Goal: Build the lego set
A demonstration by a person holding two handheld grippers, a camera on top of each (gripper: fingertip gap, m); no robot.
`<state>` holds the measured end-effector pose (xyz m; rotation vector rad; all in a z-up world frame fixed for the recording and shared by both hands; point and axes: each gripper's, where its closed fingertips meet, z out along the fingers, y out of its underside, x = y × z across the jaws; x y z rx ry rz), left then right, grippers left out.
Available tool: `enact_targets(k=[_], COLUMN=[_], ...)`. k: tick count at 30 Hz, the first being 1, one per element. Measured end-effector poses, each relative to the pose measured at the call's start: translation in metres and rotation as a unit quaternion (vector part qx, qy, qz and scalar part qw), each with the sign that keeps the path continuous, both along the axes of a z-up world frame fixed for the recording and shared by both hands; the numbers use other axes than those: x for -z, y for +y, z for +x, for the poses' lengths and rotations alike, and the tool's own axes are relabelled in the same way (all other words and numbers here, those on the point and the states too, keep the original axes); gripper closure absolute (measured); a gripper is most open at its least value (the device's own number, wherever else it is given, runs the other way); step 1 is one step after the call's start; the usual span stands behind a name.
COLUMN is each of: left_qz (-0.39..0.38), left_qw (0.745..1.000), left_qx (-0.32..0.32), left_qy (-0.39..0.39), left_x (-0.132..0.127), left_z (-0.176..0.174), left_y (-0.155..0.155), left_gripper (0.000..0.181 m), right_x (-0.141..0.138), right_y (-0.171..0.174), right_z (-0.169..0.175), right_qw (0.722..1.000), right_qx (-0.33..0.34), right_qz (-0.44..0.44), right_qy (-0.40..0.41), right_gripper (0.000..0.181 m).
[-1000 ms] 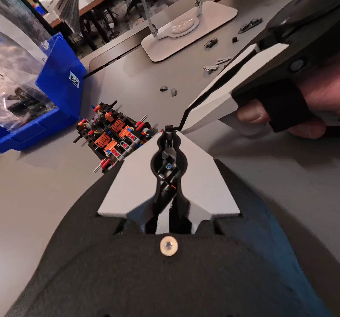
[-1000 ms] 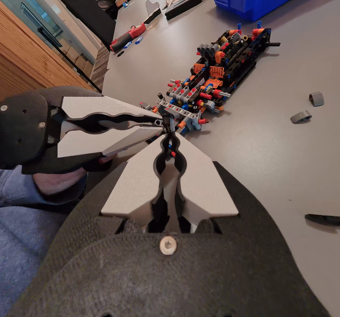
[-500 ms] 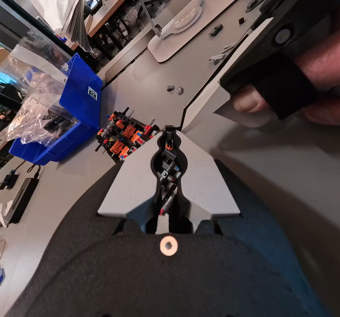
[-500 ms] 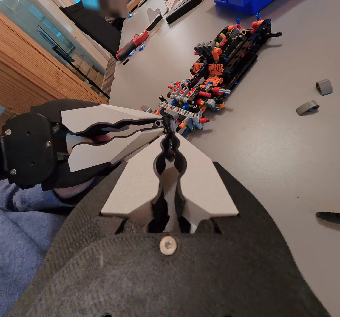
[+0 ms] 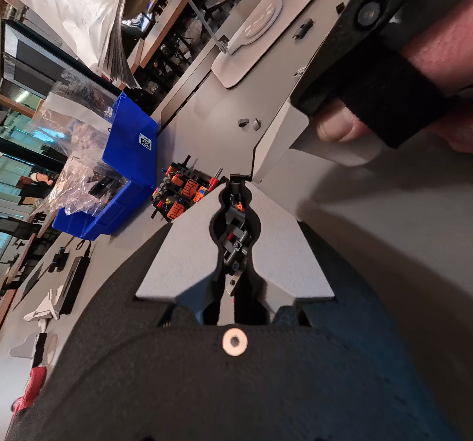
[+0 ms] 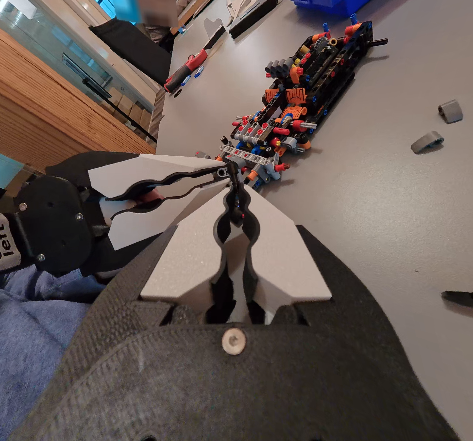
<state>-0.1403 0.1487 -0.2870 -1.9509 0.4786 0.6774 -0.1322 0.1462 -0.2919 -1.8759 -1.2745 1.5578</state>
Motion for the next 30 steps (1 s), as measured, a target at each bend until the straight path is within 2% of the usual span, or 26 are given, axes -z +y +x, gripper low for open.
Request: enact_targets(k=[19, 30], left_qz=[-0.001, -0.005], left_qw=[1.0, 0.999], left_qx=[-0.009, -0.025], left_qy=[0.006, -0.023], left_x=[-0.0012, -0.0003], left_z=[-0.0003, -0.0003], left_y=[-0.0024, -0.0015], left_gripper=[0.176, 0.176], right_x=[-0.0016, -0.0029], right_y=[-0.0007, 0.0004], right_z=[-0.0005, -0.0007], right_qw=[1.0, 1.0], right_qx=[-0.001, 0.005], right_qz=[-0.012, -0.009], right_qy=[0.005, 0.01], right_gripper=[0.181, 0.181])
